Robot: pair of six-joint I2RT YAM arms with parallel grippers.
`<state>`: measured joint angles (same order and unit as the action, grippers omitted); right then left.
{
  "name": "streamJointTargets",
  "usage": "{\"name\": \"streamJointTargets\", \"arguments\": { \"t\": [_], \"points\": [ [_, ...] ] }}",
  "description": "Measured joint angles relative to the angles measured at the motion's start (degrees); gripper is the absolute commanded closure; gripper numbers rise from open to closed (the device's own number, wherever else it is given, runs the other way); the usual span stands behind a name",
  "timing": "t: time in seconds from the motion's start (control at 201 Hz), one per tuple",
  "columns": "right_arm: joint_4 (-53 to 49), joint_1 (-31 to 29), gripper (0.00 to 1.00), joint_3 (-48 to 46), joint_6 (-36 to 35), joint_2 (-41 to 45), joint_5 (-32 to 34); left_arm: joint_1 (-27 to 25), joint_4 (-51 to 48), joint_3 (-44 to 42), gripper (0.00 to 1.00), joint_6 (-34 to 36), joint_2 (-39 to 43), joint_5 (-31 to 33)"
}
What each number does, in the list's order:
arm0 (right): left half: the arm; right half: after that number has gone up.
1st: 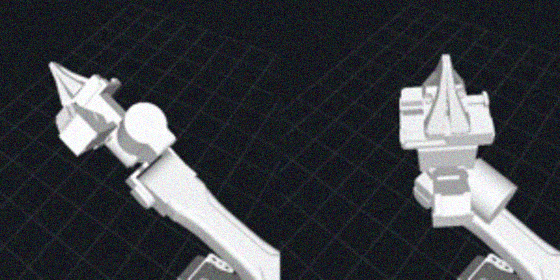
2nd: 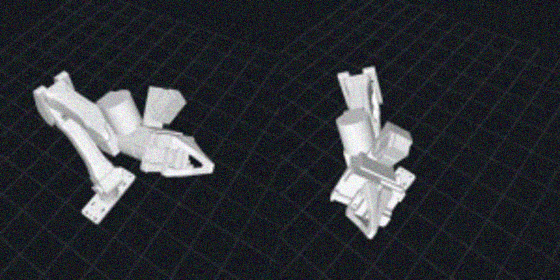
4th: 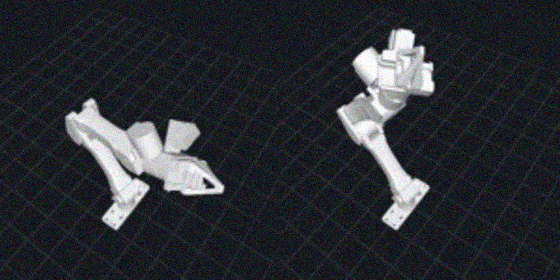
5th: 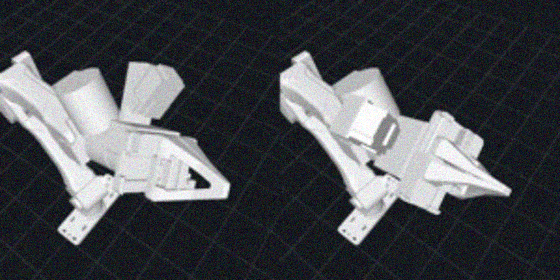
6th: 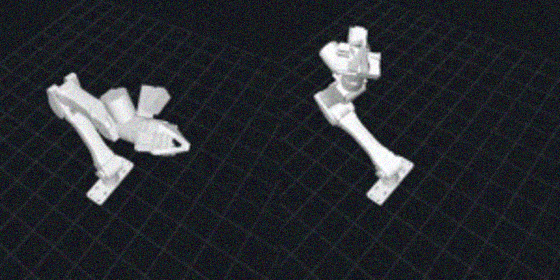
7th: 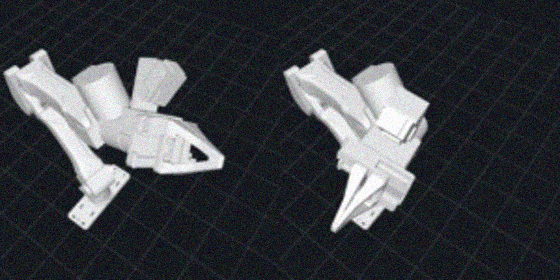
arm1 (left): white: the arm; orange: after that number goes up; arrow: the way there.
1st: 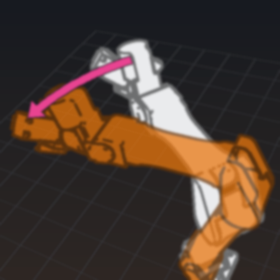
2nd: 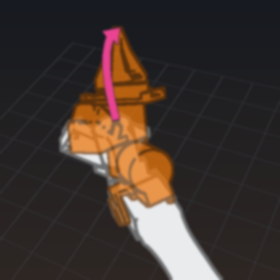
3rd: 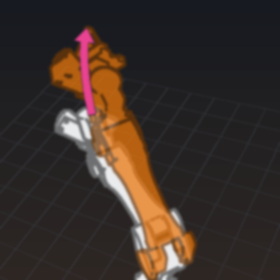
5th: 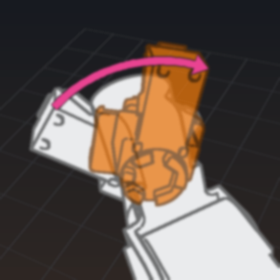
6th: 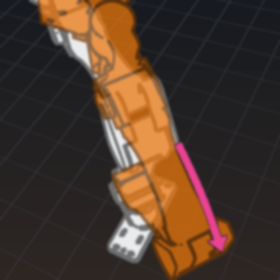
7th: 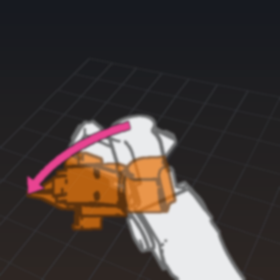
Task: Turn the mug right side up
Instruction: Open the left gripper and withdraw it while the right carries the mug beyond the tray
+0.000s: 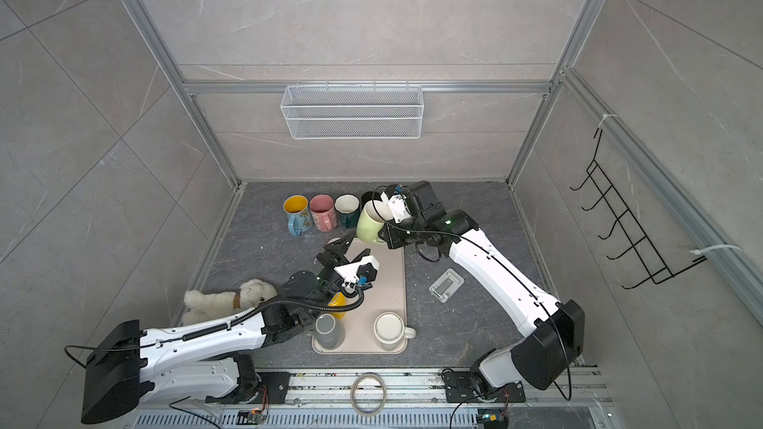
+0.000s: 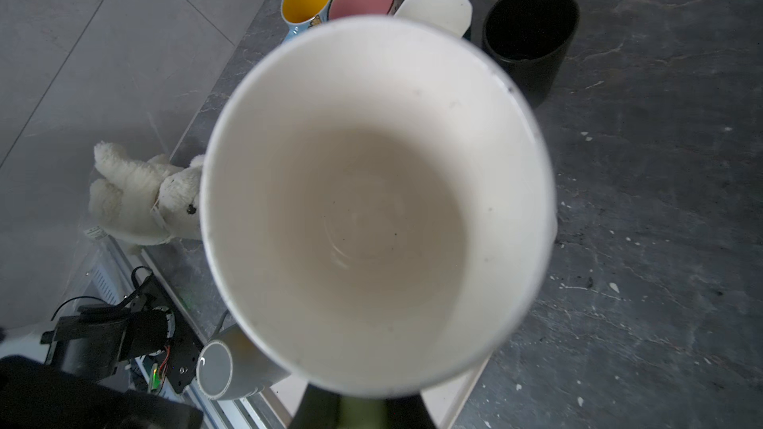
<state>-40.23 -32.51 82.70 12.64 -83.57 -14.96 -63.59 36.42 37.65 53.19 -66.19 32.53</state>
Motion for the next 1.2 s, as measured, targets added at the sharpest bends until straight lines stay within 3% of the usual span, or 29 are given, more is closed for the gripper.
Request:
{"name": "streamJointTargets", "arguments": {
  "t": [0.279,0.568,0.876,1.205],
  "points": [
    [-0.31,0.02,1.0,0.0,2.64,-0.48,9.14,2.47,-5.73,2.62,0.36,-8.15,0.17,4.57],
    [-1.68,0.02,1.0,0.79,3.06,-4.24,16.57,14.82,-21.81,9.07,0.36,-31.78,3.28,4.15],
    [-2.25,0.02,1.0,2.67,3.04,-8.83,24.28,30.62,-37.24,11.15,0.37,-56.61,7.43,-9.22],
    [0.31,0.07,1.0,4.44,2.99,-15.15,31.39,40.24,-44.94,14.21,0.38,-70.86,2.78,-23.58]
  ]
}}
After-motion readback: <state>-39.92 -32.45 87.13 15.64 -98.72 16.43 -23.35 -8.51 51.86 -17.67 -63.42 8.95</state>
